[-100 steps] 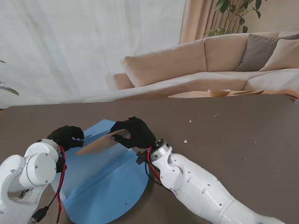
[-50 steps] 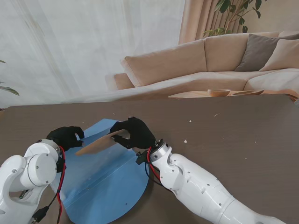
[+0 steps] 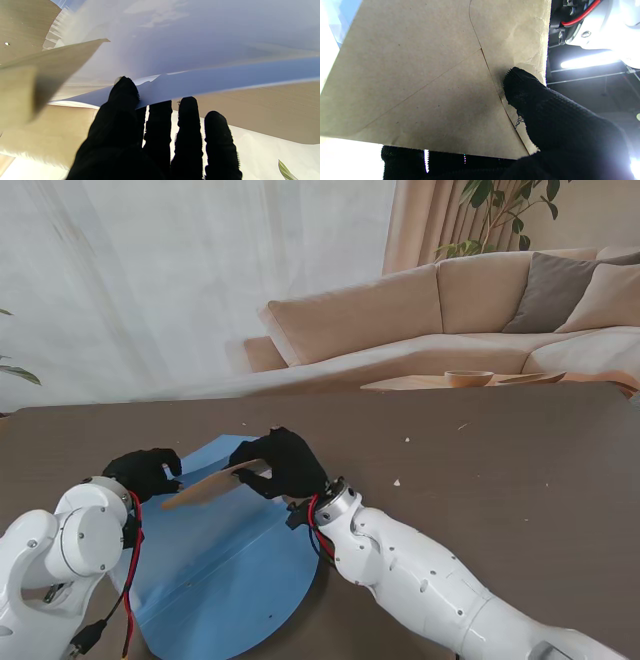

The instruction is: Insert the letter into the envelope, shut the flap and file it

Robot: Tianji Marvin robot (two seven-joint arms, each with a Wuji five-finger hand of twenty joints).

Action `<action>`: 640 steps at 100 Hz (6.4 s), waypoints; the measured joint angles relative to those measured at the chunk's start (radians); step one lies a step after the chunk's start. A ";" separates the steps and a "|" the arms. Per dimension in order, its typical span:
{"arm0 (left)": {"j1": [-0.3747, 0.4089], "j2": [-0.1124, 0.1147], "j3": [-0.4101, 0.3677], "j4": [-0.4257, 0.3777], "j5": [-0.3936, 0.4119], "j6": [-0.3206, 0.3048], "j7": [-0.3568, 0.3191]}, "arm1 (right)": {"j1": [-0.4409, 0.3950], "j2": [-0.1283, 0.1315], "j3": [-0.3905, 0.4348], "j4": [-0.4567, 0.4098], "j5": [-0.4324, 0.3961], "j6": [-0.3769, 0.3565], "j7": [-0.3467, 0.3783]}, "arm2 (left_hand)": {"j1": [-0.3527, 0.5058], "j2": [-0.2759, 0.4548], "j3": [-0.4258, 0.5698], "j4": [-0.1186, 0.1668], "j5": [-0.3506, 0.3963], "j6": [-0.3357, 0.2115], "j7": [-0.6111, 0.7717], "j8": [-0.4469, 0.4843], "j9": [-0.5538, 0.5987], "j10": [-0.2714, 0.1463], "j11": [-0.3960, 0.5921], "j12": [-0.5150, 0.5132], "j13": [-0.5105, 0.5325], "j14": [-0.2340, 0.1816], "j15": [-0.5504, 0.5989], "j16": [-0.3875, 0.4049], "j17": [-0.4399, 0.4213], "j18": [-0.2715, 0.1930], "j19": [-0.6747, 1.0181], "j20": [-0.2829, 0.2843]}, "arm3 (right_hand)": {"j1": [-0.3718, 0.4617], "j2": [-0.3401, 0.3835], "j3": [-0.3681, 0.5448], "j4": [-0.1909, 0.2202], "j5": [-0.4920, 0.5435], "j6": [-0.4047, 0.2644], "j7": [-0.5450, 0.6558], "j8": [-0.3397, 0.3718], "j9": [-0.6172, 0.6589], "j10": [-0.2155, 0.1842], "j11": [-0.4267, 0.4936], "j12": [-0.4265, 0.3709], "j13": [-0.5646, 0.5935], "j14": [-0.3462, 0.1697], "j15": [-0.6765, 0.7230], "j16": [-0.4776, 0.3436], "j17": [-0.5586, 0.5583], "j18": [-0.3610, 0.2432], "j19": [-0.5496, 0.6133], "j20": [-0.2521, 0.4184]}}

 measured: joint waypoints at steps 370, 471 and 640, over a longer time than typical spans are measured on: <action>-0.019 0.003 -0.014 0.001 -0.015 -0.004 -0.021 | 0.161 -0.014 -0.243 -0.032 -0.016 0.247 0.329 | 0.000 -0.004 0.035 0.000 0.005 0.005 0.125 0.035 0.000 0.001 0.022 0.001 0.001 0.000 0.035 0.024 0.021 0.000 -0.008 0.025 | -0.123 -0.118 0.142 0.027 0.015 -0.064 0.044 -0.026 0.014 -0.054 0.077 0.092 -0.098 -0.053 0.096 0.064 -0.014 -0.064 0.014 0.039; -0.018 0.005 -0.011 0.005 -0.041 -0.007 -0.027 | 0.197 -0.086 -0.271 0.049 0.152 0.379 0.467 | 0.003 -0.004 0.069 0.000 0.005 0.006 0.126 0.035 0.021 -0.039 0.064 0.013 0.001 0.001 0.036 0.024 0.021 0.000 -0.008 0.025 | -0.178 0.000 0.088 0.076 -0.021 0.197 -0.160 -0.281 0.010 0.012 0.139 0.084 -0.075 -0.048 0.234 0.118 0.030 -0.062 0.110 0.085; 0.268 -0.022 -0.150 0.153 0.113 -0.524 0.300 | -0.550 0.322 0.306 -0.725 -0.320 0.412 0.855 | -0.206 0.009 0.097 0.001 0.014 -0.117 -0.346 -0.346 -0.450 -0.068 -0.361 -0.529 -0.266 -0.062 -0.586 -0.239 -0.161 -0.047 -0.799 0.000 | -0.105 -0.048 0.089 0.158 -0.587 -0.024 -0.531 0.031 -0.857 -0.062 -0.131 -0.093 -0.698 -0.076 -0.381 -0.098 -0.466 -0.142 -0.406 -0.001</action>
